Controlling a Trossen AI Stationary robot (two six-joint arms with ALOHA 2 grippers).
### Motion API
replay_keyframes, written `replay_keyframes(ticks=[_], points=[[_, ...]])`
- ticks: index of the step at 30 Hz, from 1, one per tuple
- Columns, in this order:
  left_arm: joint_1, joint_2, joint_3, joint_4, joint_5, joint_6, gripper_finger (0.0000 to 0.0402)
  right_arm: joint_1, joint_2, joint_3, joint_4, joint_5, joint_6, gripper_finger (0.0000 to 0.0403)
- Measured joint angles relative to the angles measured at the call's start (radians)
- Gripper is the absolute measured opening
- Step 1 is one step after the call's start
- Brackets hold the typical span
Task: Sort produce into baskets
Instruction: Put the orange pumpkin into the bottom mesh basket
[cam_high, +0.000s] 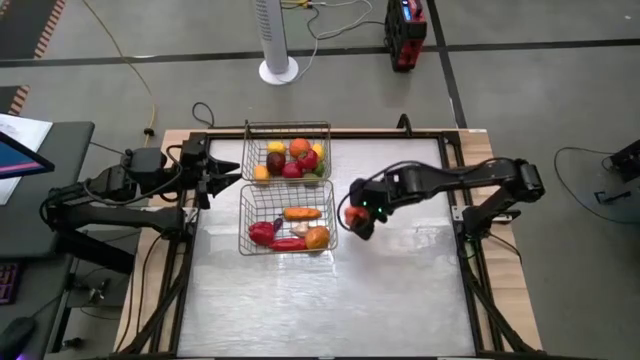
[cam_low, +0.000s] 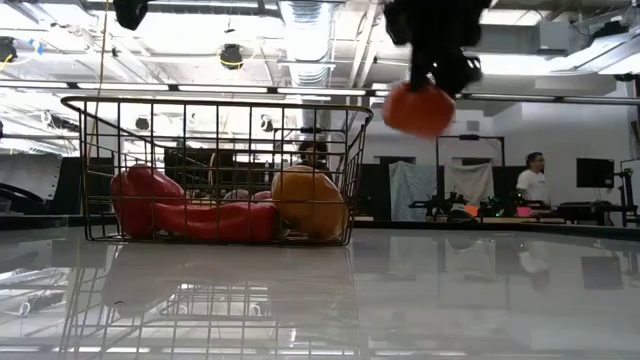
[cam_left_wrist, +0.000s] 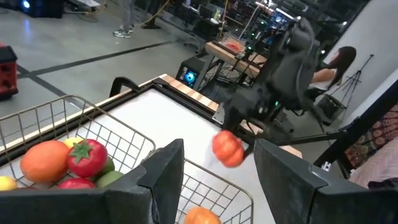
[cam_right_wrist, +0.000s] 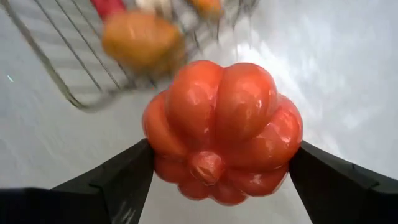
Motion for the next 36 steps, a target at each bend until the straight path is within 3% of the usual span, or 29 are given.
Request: replay_keyframes(ticks=[6, 18, 27, 36], points=[[0.0, 0.0, 0.0, 0.0, 0.021, -0.023, 0.0183, -0.045, -0.001, 0.092, 0.063, 0.068, -0.036, 0.0367], [0.0, 0.0, 0.0, -0.033, 0.07, -0.057, 0.0183, -0.072, 0.076, 0.096, 0.717, 0.075, -0.086, 0.0369], [0.0, -0.001, 0.0, -0.033, 0.077, -0.076, 0.0183, -0.102, 0.174, 0.095, 0.725, -0.085, -0.02, 0.0394], [0.0, 0.0, 0.0, -0.043, 0.059, -0.093, 0.0183, -0.12, 0.153, 0.095, 0.71, -0.12, -0.024, 0.0397]])
